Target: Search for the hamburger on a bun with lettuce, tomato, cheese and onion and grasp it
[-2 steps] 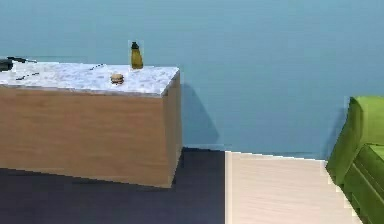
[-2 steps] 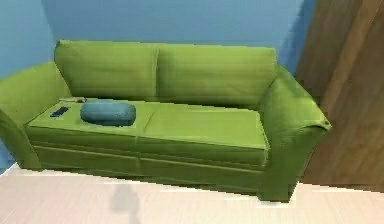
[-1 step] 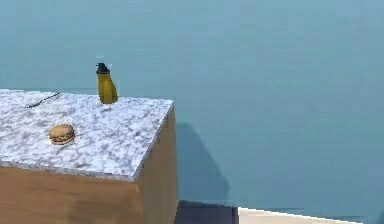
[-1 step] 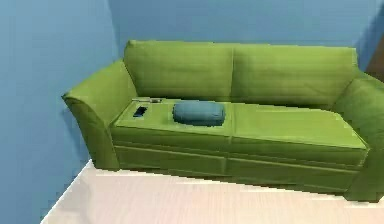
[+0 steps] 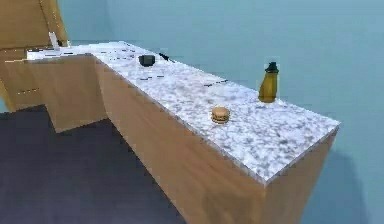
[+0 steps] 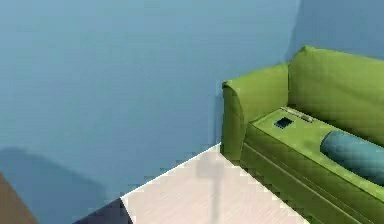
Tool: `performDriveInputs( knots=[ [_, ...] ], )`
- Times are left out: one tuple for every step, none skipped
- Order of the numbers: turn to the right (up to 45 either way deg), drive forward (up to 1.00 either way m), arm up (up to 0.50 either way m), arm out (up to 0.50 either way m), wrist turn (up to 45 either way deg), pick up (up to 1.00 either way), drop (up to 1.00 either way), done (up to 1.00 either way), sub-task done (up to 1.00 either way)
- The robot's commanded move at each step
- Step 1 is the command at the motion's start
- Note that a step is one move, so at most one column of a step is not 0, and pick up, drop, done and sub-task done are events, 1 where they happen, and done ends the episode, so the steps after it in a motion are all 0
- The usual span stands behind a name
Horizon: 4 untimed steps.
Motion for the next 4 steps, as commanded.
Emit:
performDriveInputs(
  knots=[
    [-45.0, 0.00, 0.00, 0.00, 0.0, 0.00, 0.00, 0.00, 0.00],
    [-33.0, 0.00, 0.00, 0.00, 0.0, 0.00, 0.00, 0.00, 0.00],
    [45.0, 0.00, 0.00, 0.00, 0.0, 0.00, 0.00, 0.00, 0.00],
    [45.0, 0.00, 0.00, 0.00, 0.0, 0.00, 0.00, 0.00, 0.00]
  ],
)
